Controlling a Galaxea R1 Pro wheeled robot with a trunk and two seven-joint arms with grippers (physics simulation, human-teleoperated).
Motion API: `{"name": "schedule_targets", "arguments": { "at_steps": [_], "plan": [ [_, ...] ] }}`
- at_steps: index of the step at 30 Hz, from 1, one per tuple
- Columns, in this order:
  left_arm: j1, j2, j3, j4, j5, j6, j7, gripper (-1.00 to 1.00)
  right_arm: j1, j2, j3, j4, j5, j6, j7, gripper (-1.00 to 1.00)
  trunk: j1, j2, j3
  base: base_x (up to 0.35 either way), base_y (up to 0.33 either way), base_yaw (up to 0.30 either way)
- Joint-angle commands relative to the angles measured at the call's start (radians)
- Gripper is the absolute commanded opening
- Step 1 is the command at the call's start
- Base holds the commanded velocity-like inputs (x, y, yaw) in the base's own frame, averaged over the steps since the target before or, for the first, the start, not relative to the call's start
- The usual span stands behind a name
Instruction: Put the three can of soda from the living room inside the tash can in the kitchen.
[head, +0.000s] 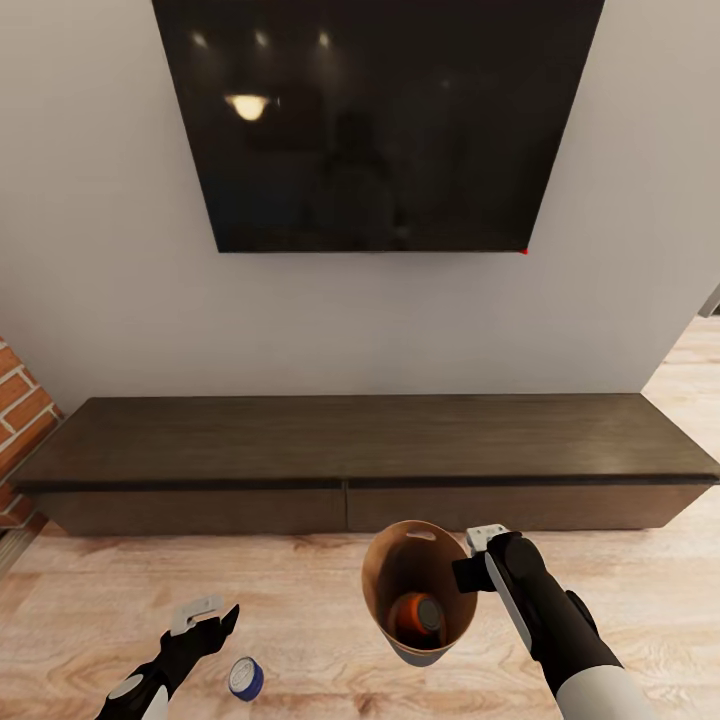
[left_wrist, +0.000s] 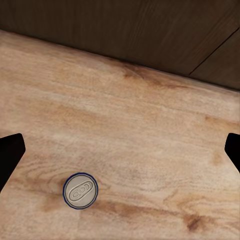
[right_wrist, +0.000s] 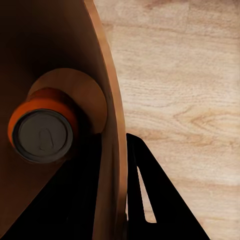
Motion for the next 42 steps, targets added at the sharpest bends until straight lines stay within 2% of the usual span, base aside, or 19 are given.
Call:
{"name": "schedule_targets", "arguments": {
  "at_steps": [1,4,12,42],
  "plan": [
    [0.000,0.000,0.000,0.000,0.000,0.000,0.000,1.00,0.000,0.000,0.000,0.000,-0.019,0.000,0.006,-1.00,0.000,0.000,0.000,0.005,0.000,0.000],
    [0.000,0.000,0.000,0.000,0.000,0.000,0.000,1.00,-0.001,0.000,0.000,0.000,-0.019,0.000,0.006,-1.00,0.000,0.000,0.000,0.002,0.000,0.000],
    [0.000,0.000,0.000,0.000,0.000,0.000,0.000,1.00,0.000,0.000,0.000,0.000,-0.019,0.000,0.006,-1.00,0.031,-0.056,-0.029,0.000,0.000,0.000],
    [0.000,0.000,0.000,0.000,0.000,0.000,-0.001,1.00,0.000,0.000,0.000,0.000,-0.019,0.000,0.006,-1.00,0.146,-0.266,-0.170,0.000,0.000,0.000]
  ]
}}
